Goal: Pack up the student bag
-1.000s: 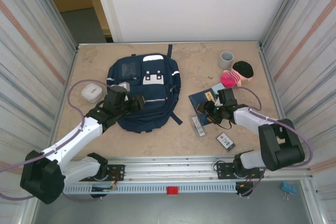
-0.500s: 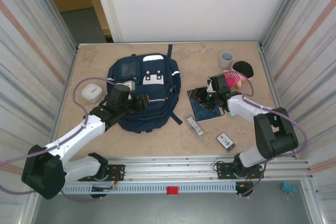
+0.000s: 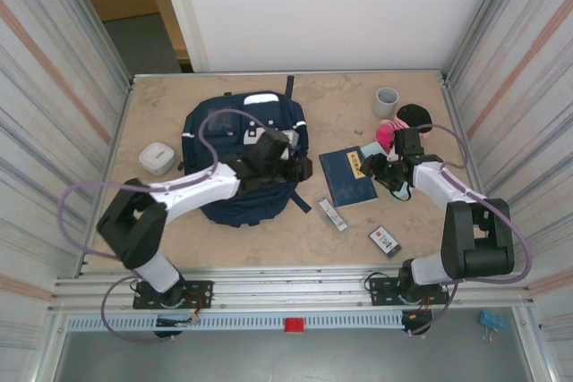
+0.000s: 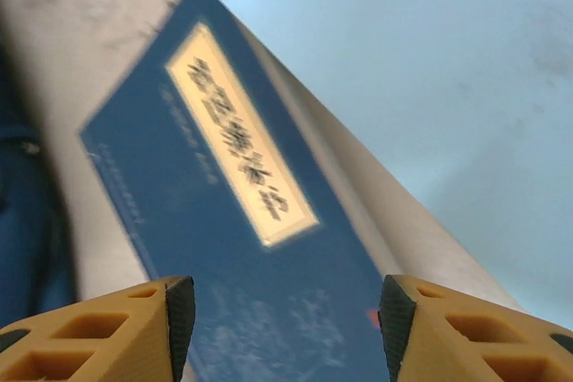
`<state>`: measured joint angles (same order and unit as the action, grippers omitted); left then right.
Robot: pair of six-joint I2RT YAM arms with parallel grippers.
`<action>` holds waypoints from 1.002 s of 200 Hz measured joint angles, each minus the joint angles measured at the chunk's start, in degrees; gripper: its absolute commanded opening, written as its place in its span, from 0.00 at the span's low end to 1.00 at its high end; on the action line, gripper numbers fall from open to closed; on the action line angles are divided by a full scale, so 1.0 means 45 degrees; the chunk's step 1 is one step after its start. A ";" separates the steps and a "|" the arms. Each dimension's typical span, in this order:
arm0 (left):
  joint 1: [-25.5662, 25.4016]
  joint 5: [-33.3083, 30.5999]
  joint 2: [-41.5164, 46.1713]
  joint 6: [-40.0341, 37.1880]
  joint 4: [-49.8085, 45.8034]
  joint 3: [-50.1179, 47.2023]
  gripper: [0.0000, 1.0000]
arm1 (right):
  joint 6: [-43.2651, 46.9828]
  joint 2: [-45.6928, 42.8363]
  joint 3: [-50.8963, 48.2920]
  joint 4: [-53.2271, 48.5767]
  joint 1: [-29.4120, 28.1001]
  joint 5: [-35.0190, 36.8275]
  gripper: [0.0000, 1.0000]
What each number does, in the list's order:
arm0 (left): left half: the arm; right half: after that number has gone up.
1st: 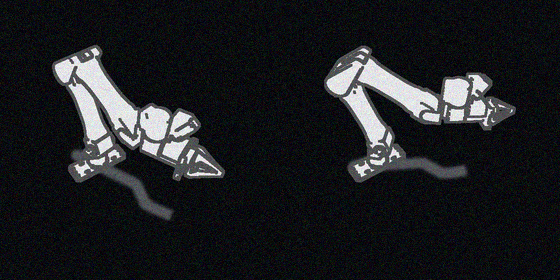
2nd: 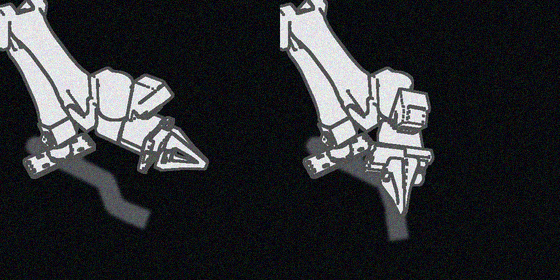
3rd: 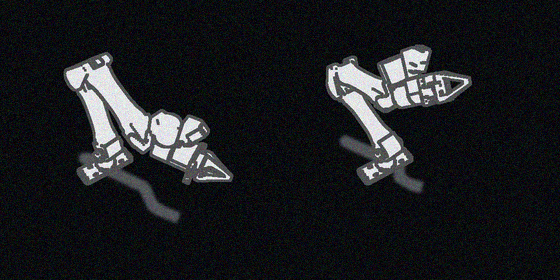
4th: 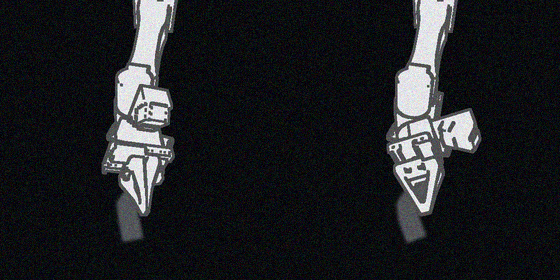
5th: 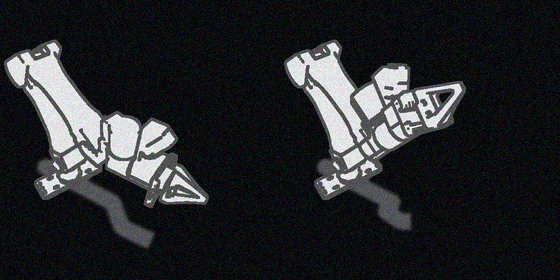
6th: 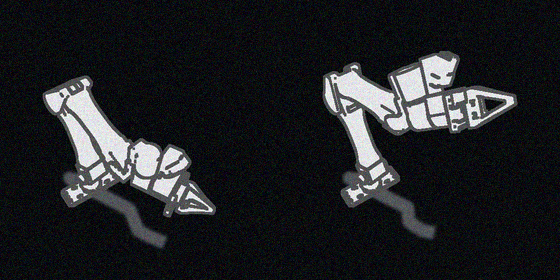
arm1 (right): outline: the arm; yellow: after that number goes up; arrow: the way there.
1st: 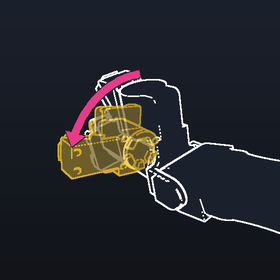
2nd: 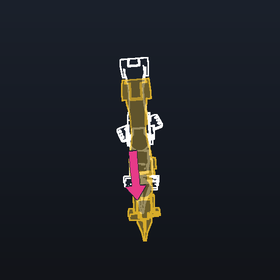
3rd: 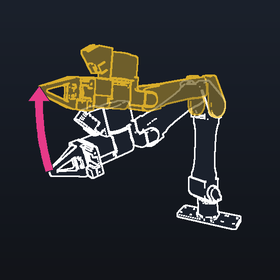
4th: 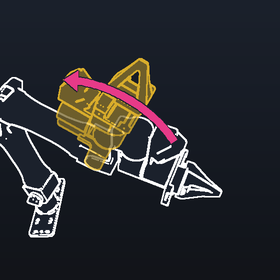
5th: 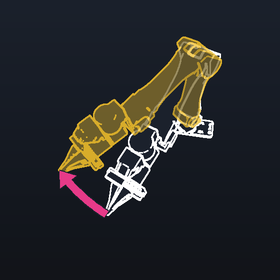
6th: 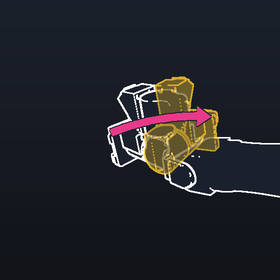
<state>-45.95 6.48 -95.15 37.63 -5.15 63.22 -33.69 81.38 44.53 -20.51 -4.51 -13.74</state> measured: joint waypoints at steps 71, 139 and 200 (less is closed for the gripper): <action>-0.0568 0.0369 -0.3206 0.0408 -0.0131 0.2045 0.50 | -0.0219 0.0141 -0.1287 0.0544 -0.0389 -0.0233 0.43; -0.0529 0.0369 -0.3993 0.0413 -0.0563 0.2531 0.49 | -0.0296 -0.1239 -0.0593 -0.0568 -0.0971 -0.0199 0.52; -0.0447 0.0617 -0.4789 0.0461 -0.0748 0.3079 0.47 | -0.0019 0.0073 -0.0423 -0.0525 -0.1030 0.0019 0.41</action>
<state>-47.97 9.26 -116.71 39.70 -8.51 77.08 -33.78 81.71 42.63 -22.87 -9.15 -13.65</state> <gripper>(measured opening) 0.476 0.426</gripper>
